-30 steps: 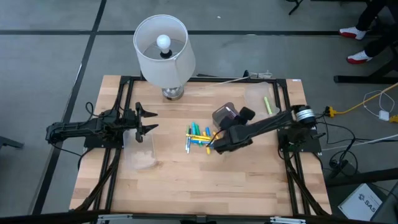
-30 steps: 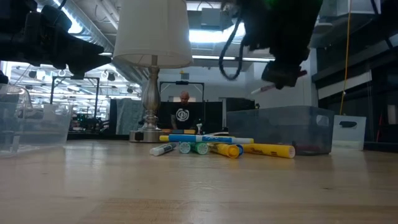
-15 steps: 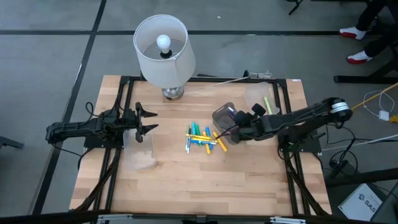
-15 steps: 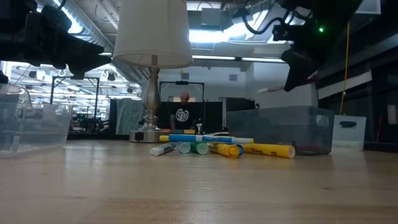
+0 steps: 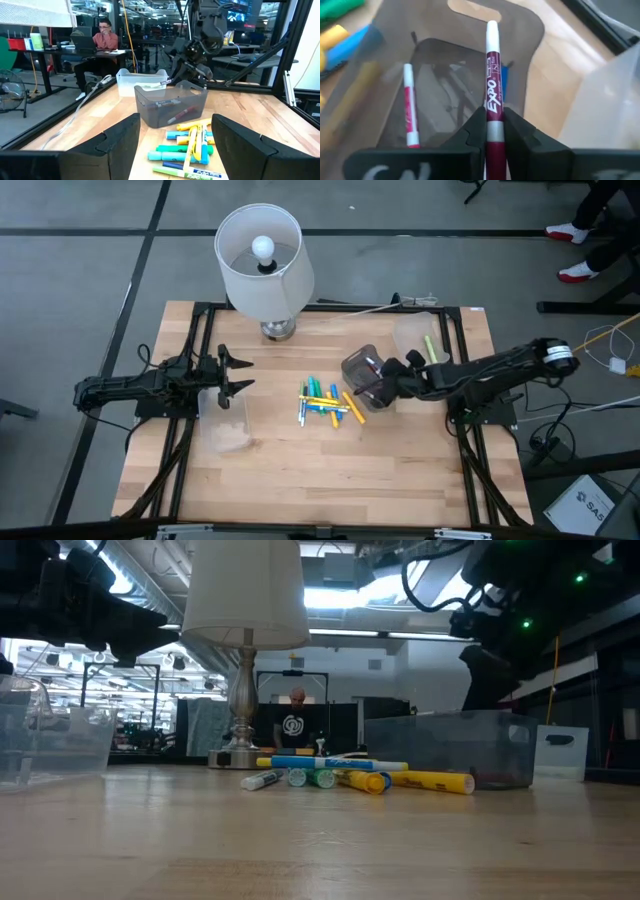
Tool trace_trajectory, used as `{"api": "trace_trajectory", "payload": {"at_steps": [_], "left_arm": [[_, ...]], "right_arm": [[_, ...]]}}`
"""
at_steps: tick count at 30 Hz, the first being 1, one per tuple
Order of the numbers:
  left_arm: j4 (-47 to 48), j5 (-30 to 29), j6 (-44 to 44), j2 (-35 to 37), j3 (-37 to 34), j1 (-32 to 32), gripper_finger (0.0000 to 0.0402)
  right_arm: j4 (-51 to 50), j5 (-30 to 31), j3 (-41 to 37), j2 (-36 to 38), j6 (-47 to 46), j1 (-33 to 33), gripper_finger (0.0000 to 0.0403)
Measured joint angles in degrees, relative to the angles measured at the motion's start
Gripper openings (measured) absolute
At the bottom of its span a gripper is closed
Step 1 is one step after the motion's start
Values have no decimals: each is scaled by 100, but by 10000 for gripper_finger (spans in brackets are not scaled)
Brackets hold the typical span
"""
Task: Pick & Place Markers
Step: Put the violet marker pen into the black bin
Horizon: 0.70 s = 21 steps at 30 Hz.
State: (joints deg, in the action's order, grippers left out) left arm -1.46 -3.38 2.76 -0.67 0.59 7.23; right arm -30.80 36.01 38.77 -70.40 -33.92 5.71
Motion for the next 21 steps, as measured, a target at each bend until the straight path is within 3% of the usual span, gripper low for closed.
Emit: {"api": "trace_trajectory", "payload": {"at_steps": [7, 12, 21], "left_arm": [[0, 0, 0, -2, 1, -1, 242], [-1, 0, 1, -2, -1, -1, 242], [-1, 0, -2, -2, 0, 1, 242]], "right_arm": [[834, -821, -189, 38, 458, -499, 46], [853, -1577, -195, 38, 553, -840, 46], [877, -2083, -195, 38, 637, -1045, 46]]}}
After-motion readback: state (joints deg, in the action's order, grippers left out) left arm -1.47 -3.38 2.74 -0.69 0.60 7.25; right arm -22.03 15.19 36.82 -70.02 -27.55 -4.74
